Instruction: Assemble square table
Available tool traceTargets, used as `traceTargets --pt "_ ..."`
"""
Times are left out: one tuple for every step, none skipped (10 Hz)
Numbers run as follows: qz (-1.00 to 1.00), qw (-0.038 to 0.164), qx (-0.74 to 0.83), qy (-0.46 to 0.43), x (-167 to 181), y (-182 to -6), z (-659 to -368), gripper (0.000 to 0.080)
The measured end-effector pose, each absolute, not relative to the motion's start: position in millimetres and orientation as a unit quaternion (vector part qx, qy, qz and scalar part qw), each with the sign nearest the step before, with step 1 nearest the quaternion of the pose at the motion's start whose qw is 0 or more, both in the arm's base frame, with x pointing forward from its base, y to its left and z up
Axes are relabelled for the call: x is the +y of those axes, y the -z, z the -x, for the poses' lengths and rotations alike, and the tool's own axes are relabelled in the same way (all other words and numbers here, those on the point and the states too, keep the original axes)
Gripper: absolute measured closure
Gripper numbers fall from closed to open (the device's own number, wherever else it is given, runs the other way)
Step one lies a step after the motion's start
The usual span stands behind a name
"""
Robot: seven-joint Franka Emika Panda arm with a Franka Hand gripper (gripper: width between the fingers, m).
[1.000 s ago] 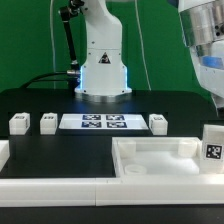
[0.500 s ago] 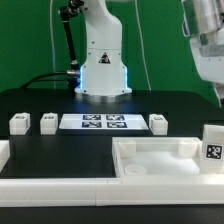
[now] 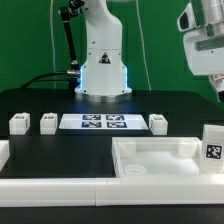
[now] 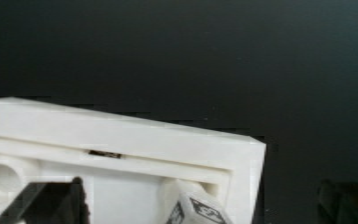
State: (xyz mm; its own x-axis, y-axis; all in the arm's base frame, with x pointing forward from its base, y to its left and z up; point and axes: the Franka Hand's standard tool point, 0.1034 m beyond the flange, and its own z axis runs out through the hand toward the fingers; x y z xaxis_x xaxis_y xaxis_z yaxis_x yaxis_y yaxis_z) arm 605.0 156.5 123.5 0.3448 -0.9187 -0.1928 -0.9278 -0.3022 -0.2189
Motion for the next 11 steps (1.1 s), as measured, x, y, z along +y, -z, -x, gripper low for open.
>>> traceTargets --pt "0.827 0.147 0.543 -0.008 155.0 -120.5 -605.1 0.0151" --pt "0.852 0.144 0.504 0.004 150.9 -113.3 -603.0 0.0151" --pt "0.878 0.137 0.459 0.009 145.8 -106.7 -590.9 0.0151" --pt "0.896 0.129 0.424 0.012 138.7 -101.1 -574.1 0.0151" --pt "0.914 0.123 0.387 0.009 137.9 -99.4 -558.8 0.0151" --pt "0.933 0.114 0.342 0.008 139.8 -98.7 -544.5 0.0151" --pt "0.946 0.102 0.307 0.02 141.5 -95.8 -539.0 0.0151" --pt "0.962 0.09 0.256 0.034 144.2 -92.4 -535.1 0.0151" --pt "0.968 0.089 0.231 0.037 140.5 -93.1 -537.3 0.0151" --pt "0.974 0.087 0.204 0.04 138.6 -92.9 -537.8 0.0151" --pt "0.981 0.084 0.171 0.043 138.4 -92.4 -537.6 0.0151"
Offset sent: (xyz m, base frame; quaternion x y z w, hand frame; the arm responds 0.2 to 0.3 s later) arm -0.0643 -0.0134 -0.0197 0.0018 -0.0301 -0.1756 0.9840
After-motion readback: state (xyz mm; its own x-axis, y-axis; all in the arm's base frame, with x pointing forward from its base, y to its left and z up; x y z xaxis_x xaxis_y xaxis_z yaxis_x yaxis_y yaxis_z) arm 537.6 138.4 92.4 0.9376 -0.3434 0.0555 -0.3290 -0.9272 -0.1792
